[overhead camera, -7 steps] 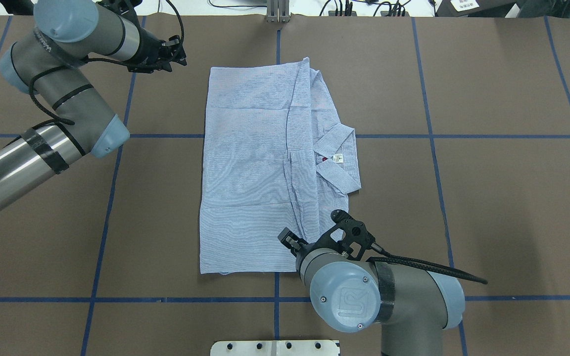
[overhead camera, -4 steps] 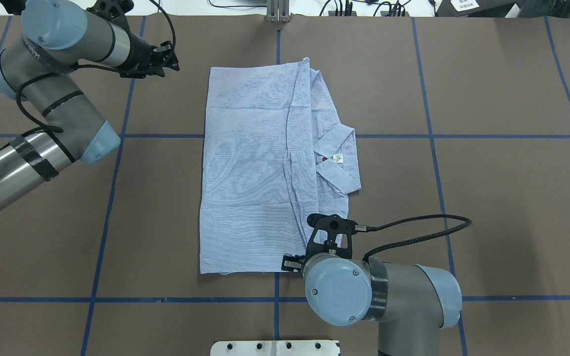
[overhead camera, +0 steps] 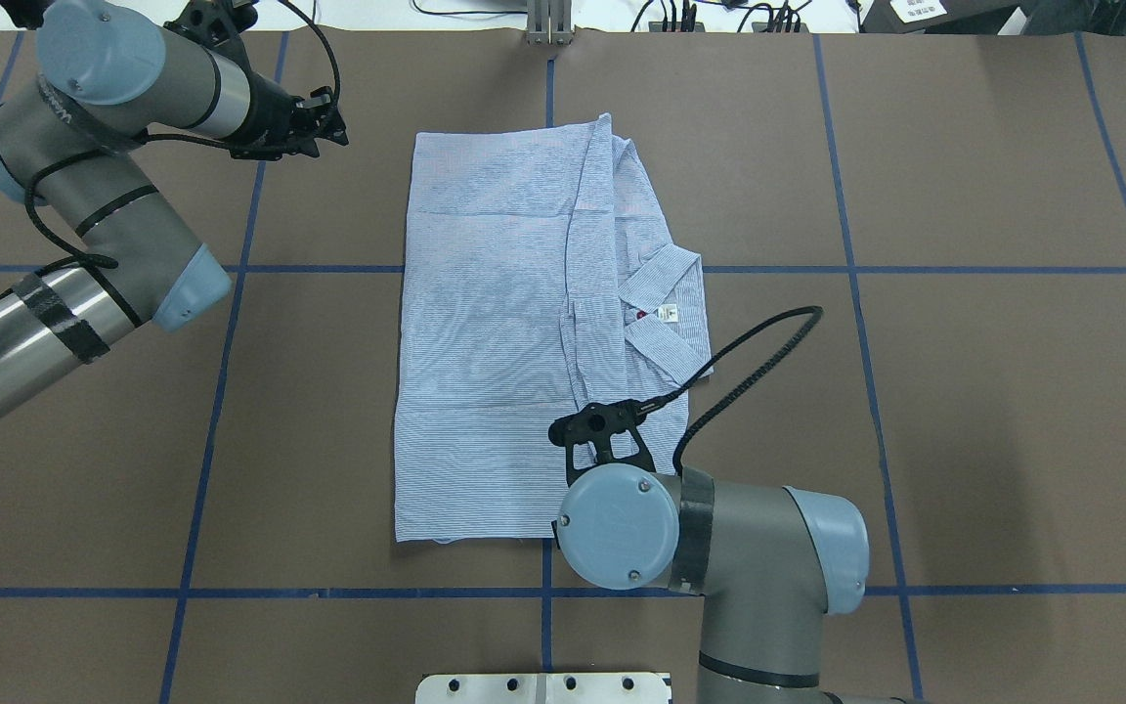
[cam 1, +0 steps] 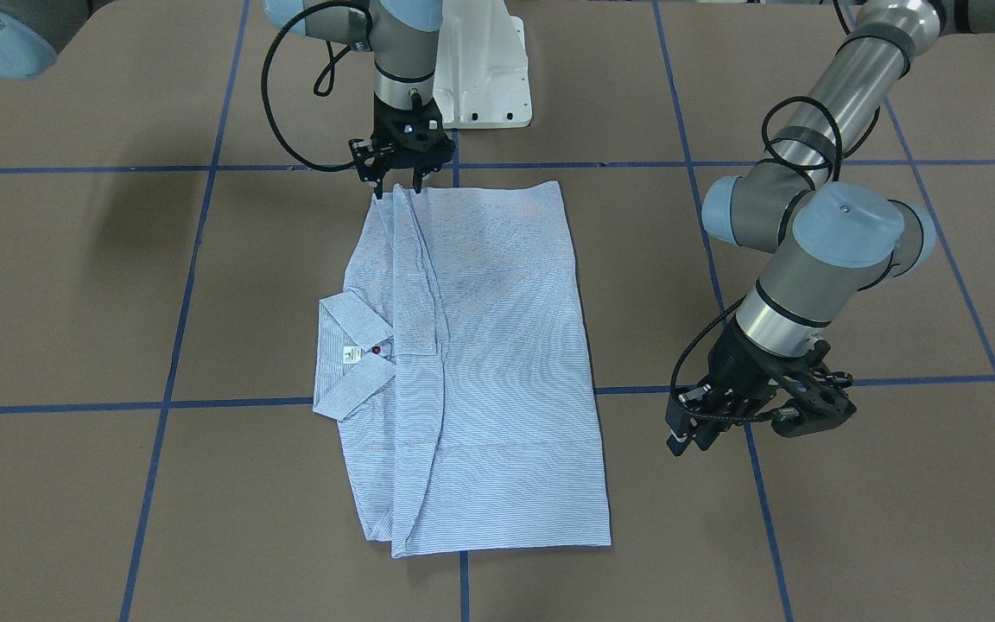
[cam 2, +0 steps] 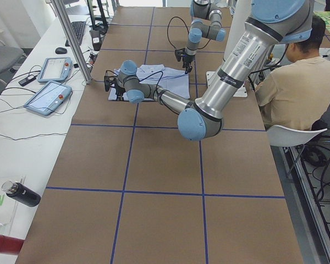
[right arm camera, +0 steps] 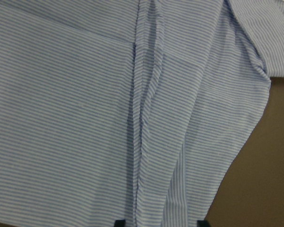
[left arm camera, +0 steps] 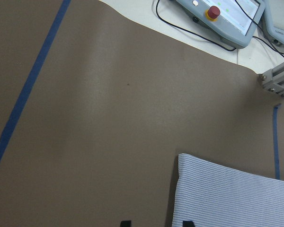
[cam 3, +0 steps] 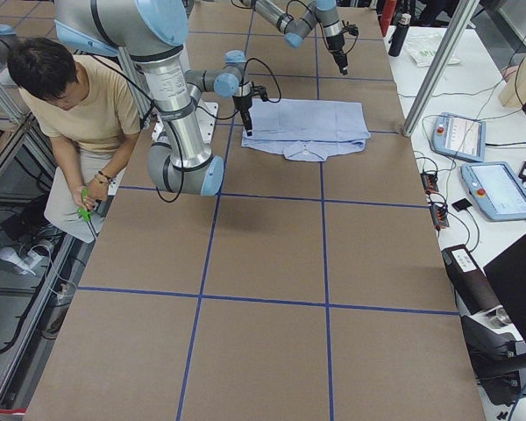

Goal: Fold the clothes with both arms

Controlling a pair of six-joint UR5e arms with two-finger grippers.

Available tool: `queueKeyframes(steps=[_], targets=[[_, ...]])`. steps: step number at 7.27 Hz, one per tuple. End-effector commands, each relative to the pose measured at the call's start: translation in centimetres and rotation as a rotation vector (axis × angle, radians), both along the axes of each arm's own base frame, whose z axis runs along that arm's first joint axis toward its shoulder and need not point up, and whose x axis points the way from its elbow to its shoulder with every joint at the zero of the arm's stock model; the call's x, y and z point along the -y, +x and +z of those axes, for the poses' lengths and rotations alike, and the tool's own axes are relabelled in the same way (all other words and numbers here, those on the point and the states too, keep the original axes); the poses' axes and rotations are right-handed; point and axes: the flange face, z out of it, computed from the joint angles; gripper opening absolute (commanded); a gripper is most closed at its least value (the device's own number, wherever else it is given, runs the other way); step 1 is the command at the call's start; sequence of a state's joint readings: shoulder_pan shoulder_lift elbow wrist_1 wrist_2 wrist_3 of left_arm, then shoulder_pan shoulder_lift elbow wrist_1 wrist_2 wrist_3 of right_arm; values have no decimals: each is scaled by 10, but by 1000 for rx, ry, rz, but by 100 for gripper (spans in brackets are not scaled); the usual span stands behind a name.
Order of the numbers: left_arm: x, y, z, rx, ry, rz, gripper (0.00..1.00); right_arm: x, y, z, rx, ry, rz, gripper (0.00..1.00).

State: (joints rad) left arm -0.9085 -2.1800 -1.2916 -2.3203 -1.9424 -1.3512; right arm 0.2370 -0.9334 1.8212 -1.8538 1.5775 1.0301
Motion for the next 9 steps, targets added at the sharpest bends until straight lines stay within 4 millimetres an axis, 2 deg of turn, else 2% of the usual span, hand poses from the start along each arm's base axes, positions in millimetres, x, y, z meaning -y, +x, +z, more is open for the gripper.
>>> queueKeyframes(steps=[1,3,4,7,8,9], targets=[[0,0,2,0,-6,-4,47,15,-24,-4,-64,31,-90,50],[-2,0,5,0,-11,-4,48,17,-31,-3,-93,41,-116,50],[-1,1,4,-1,-11,-5,48,17,-31,-3,-97,38,-117,46],[-2,0,3,-3,-11,-5,49,16,-30,0,-115,34,-118,41],[-3,-1,3,-4,-10,-5,49,16,-30,0,-115,34,-118,23],[-3,-1,3,-4,-10,-5,49,15,-30,4,-121,32,-118,0]])
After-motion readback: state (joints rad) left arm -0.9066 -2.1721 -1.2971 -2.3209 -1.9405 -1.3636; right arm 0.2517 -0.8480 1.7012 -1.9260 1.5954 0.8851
